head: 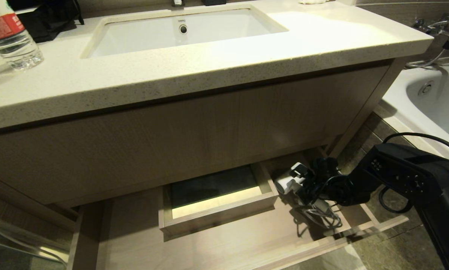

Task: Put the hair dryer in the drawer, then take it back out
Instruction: Put it into the drawer

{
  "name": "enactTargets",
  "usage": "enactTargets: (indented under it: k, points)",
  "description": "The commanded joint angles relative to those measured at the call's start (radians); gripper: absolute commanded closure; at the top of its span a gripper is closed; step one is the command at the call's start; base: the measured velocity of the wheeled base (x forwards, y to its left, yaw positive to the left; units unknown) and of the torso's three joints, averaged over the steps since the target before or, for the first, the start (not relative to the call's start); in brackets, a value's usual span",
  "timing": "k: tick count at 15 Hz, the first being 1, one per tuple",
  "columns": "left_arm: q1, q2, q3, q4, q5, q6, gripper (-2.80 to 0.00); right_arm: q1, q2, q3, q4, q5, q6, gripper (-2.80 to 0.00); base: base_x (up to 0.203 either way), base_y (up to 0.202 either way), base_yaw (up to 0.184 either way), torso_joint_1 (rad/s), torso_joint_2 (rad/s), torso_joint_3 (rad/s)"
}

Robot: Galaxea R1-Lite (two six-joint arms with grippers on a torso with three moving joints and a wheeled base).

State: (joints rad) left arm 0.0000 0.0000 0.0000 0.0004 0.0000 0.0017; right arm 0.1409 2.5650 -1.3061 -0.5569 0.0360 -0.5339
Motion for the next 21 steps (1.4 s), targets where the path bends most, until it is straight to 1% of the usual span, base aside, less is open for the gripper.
enactTargets:
  k: [1, 3, 6, 7, 14, 17, 20, 21]
  points:
    - [0.000, 0.000, 0.000, 0.001, 0.000, 0.000, 0.00, 0.000, 0.032, -0.006, -0.007, 0.001, -0.003, 0.00, 0.000, 0.000, 0.000, 0.000, 0.00, 0.000]
    - [0.000, 0.000, 0.000, 0.001, 0.000, 0.000, 0.00, 0.000, 0.050, -0.015, -0.031, 0.001, -0.004, 0.00, 0.000, 0.000, 0.000, 0.000, 0.00, 0.000]
    - [0.000, 0.000, 0.000, 0.001, 0.000, 0.000, 0.00, 0.000, 0.053, -0.025, -0.030, 0.002, -0.006, 0.00, 0.000, 0.000, 0.000, 0.000, 0.00, 0.000]
    - [0.000, 0.000, 0.000, 0.000, 0.000, 0.000, 0.00, 0.000, 0.052, -0.026, -0.026, 0.002, -0.017, -2.80, 0.000, 0.000, 0.000, 0.000, 0.00, 0.000]
    - [0.000, 0.000, 0.000, 0.001, 0.000, 0.000, 0.00, -0.001, 0.013, -0.022, -0.027, 0.001, -0.023, -2.80, 0.000, 0.000, 0.000, 0.000, 0.00, 0.000]
    - [0.000, 0.000, 0.000, 0.001, 0.000, 0.000, 0.00, -0.006, -0.077, 0.003, -0.013, 0.001, -0.024, -2.80, 0.000, 0.000, 0.000, 0.000, 0.00, 0.000]
    - [0.000, 0.000, 0.000, 0.000, 0.000, 0.000, 0.00, -0.013, -0.216, 0.042, 0.031, 0.001, -0.026, -2.80, 0.000, 0.000, 0.000, 0.000, 0.00, 0.000]
    - [0.000, 0.000, 0.000, 0.001, 0.000, 0.000, 0.00, -0.014, -0.268, 0.075, 0.037, 0.001, -0.028, 0.00, 0.000, 0.000, 0.000, 0.000, 0.00, 0.000]
